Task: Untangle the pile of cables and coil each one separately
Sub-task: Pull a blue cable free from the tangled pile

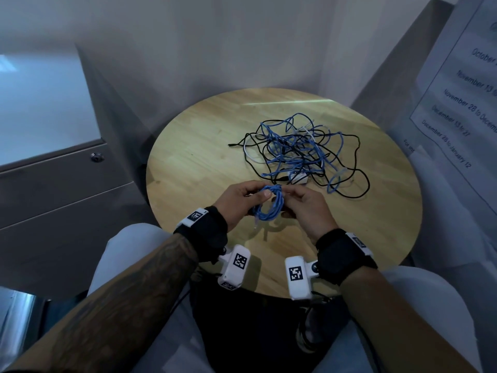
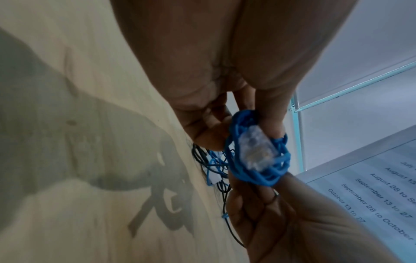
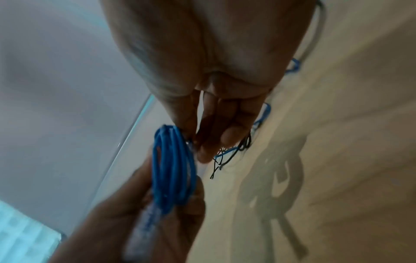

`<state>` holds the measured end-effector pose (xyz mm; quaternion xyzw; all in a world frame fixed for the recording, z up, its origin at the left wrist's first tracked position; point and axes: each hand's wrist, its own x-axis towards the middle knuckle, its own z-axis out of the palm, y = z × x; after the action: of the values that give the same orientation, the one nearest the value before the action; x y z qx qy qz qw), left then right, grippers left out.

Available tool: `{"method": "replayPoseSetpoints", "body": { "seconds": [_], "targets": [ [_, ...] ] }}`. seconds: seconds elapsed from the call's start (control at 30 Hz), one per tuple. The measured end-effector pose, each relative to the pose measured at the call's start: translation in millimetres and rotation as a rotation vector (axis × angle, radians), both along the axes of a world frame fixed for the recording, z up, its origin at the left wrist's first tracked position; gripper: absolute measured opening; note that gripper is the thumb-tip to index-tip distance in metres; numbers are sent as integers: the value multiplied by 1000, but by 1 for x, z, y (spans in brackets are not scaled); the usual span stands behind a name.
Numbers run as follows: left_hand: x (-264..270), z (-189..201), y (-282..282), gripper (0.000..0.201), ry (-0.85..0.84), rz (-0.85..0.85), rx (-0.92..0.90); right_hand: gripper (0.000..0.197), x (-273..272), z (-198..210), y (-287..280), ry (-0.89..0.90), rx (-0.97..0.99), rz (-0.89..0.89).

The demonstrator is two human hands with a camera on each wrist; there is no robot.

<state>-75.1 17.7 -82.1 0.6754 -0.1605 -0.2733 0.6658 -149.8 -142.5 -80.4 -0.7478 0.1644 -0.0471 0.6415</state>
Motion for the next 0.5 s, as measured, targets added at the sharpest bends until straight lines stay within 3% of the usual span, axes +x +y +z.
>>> {"method": "replayPoseSetpoints", "body": {
  "seconds": [0.2, 0.33, 0.4, 0.5],
  "targets": [
    [4, -6, 2, 16, -209, 57, 112, 26, -1, 2, 2, 104, 347, -20],
    [2, -6, 0, 14, -421, 27, 252, 33, -2, -2, 8, 120, 230, 90],
    [3, -5, -1, 24, -535, -28, 319, 42, -2, -5, 10, 170, 210, 110],
    [7, 1, 2, 35, -777, -142, 388, 29, 1, 0, 10, 167, 197, 100]
  ]
}}
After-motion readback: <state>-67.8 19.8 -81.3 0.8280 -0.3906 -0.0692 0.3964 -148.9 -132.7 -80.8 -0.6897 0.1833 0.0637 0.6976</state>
